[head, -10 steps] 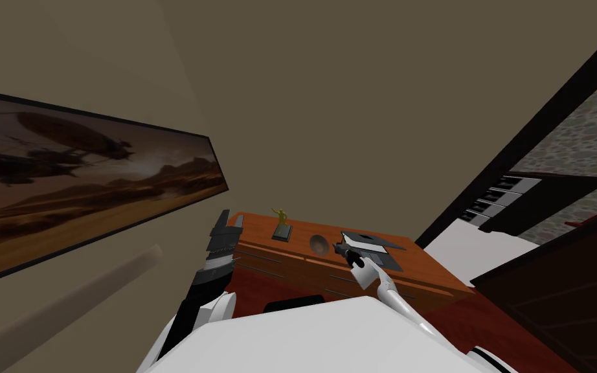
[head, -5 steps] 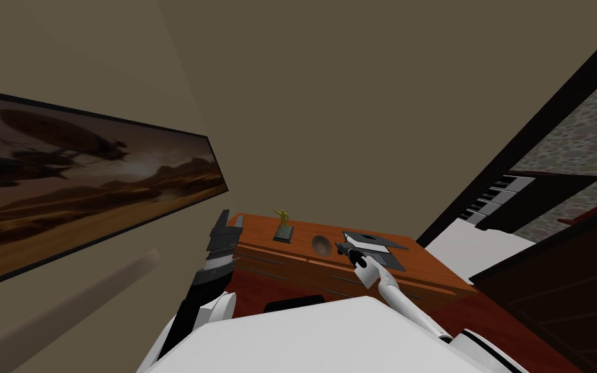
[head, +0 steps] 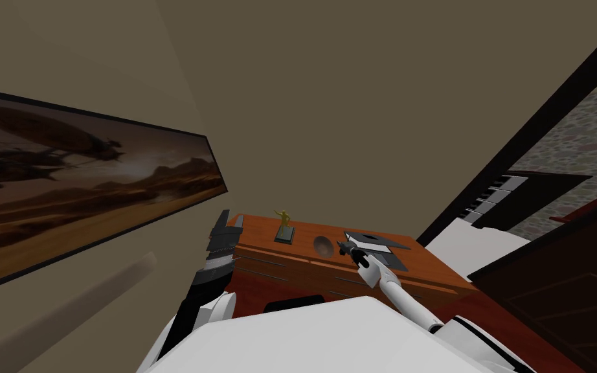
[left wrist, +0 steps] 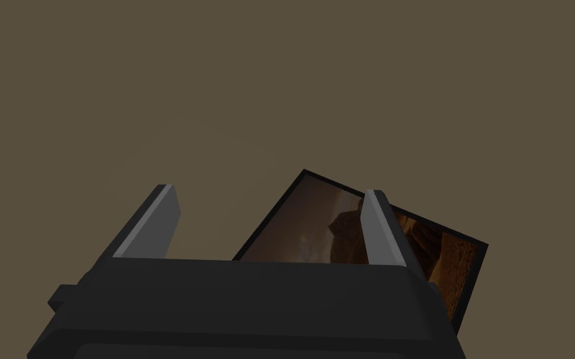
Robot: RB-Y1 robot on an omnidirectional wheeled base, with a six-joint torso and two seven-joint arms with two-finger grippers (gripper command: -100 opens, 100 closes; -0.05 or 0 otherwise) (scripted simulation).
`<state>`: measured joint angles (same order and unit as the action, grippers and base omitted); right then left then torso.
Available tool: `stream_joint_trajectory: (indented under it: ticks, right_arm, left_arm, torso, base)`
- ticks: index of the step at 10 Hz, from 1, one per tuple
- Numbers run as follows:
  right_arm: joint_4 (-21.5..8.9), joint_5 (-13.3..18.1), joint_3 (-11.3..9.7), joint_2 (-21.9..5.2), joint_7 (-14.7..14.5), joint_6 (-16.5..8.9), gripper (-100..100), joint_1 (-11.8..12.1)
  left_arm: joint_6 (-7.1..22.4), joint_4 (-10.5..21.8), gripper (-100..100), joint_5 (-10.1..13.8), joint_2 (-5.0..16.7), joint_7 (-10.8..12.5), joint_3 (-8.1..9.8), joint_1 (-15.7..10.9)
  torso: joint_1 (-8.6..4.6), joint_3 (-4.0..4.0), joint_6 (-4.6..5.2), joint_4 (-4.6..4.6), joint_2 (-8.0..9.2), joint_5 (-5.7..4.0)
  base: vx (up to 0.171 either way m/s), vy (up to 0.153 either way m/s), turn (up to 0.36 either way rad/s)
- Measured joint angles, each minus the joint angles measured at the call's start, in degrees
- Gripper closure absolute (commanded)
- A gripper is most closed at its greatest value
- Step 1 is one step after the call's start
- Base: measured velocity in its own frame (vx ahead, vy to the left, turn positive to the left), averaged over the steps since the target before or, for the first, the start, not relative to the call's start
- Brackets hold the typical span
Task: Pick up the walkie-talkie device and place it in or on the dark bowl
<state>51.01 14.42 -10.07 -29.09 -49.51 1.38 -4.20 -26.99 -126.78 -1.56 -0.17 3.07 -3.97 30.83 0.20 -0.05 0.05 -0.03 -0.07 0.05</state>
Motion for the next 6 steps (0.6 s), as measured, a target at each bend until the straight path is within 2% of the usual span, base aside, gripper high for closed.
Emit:
stream_joint_trajectory:
  ticks: [2,4,6]
  right_arm:
    - [-1.02,0.25,-0.19,-0.35,0.59,0.58,-100,0.22]
    - [-4.07,2.77,0.14,-0.73,2.76,3.27,-100,-1.69]
    - [-7.07,4.58,0.30,-1.29,4.42,5.61,-100,-2.58]
  left_arm:
    - [0.00,0.00,0,0.00,0.00,0.00,0.00,0.00]
    - [0.00,0.00,0,0.00,0.00,0.00,0.00,0.00]
    - [0.00,0.00,0,0.00,0.00,0.00,0.00,0.00]
  torso:
    - [-0.12,0.05,0.00,0.02,0.08,-0.02]
    - [0.03,-0.01,-0.03,0.00,-0.02,0.00]
    - [0.02,-0.01,-0.03,0.01,-0.03,0.00]
  base:
    - [0.012,0.026,-0.022]
    - [0.019,0.044,-0.010]
    - [0.025,0.054,-0.031]
